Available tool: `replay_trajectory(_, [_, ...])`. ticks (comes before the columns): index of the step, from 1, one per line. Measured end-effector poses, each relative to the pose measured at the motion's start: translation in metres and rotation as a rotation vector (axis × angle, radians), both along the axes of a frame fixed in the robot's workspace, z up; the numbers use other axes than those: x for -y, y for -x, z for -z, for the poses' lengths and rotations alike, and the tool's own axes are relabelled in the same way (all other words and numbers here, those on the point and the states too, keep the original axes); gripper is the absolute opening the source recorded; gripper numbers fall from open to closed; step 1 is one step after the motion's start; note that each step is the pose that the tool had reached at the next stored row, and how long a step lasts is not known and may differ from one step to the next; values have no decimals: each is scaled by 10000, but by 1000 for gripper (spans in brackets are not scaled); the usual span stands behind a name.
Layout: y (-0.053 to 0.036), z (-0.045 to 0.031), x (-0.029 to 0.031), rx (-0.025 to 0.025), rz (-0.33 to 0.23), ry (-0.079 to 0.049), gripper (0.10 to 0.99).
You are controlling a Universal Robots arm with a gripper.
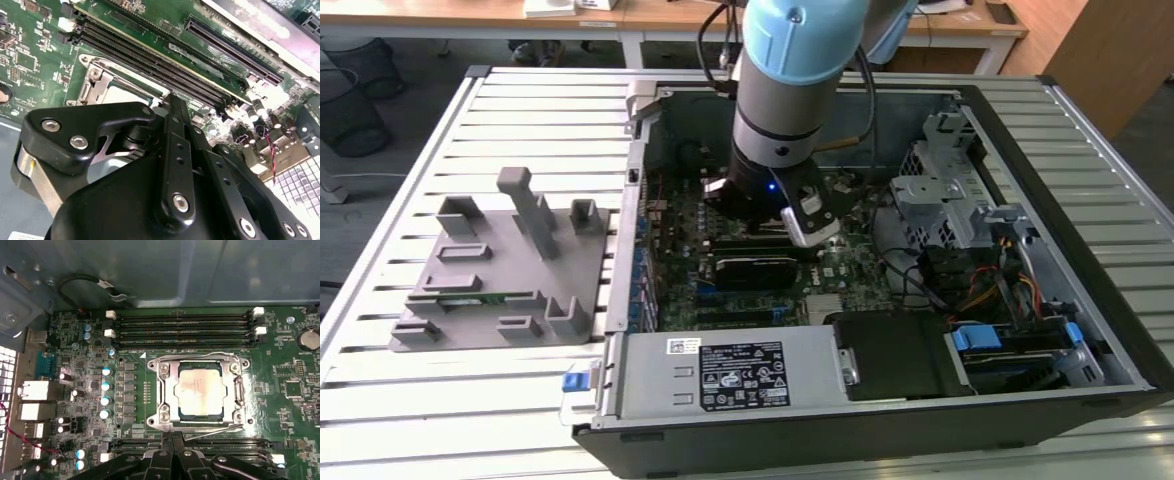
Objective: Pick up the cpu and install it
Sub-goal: 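Install the second cpu locking lever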
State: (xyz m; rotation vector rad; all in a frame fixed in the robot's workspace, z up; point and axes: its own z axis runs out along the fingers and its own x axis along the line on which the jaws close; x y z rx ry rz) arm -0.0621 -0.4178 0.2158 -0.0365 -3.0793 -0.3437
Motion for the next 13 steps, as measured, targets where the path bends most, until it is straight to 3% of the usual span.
replay_trajectory(3, [-1,26,1,-5,-2,-154,114])
replay_trajectory(6, [0,38,10,-7,-1,-478,114])
replay_trajectory(7, [0,40,18,-7,-1,-534,114])
replay_trajectory(13, [1,59,82,-7,-1,-559,114])
